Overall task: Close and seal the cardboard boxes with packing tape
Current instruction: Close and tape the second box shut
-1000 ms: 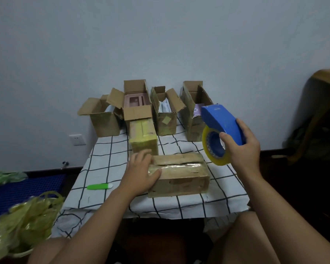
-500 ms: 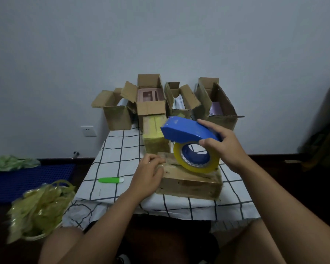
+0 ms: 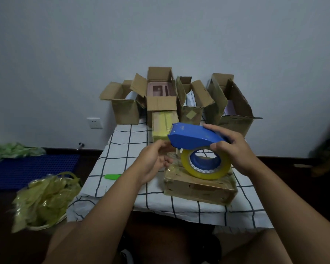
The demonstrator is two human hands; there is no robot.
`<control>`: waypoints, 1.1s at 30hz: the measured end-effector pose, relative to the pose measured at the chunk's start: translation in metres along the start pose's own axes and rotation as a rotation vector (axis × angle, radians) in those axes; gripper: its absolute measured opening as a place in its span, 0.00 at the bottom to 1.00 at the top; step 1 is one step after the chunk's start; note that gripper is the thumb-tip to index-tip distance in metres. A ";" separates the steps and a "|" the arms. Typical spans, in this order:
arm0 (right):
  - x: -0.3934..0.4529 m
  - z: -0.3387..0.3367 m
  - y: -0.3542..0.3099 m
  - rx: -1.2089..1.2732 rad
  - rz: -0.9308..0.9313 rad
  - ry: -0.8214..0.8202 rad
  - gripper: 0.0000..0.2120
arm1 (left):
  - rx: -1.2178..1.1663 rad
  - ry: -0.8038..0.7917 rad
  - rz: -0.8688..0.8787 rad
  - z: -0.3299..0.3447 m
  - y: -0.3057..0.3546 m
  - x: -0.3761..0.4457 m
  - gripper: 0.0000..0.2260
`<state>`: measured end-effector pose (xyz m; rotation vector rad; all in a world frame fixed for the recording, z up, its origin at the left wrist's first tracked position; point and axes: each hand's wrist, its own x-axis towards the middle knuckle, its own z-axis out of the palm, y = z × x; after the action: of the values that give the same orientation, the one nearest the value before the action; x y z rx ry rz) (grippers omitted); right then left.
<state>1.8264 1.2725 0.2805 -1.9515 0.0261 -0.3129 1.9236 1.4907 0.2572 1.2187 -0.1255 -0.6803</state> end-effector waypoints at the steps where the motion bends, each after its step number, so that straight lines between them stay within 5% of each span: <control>1: 0.001 0.000 0.001 0.006 0.004 0.002 0.30 | -0.006 -0.053 -0.031 0.001 0.001 0.000 0.10; 5: 0.002 -0.002 0.002 0.026 0.012 0.000 0.27 | -0.028 -0.162 -0.095 0.000 0.000 0.002 0.12; 19: 0.001 -0.003 0.003 0.025 0.010 -0.006 0.26 | -0.212 -0.159 -0.234 -0.015 0.000 0.010 0.07; 33: 0.001 -0.003 -0.012 -0.096 -0.017 -0.086 0.29 | 0.229 -0.063 -0.178 -0.021 0.030 0.003 0.06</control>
<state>1.8249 1.2750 0.2929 -2.0596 -0.0324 -0.2429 1.9477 1.5118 0.2752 1.4402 -0.1520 -0.8781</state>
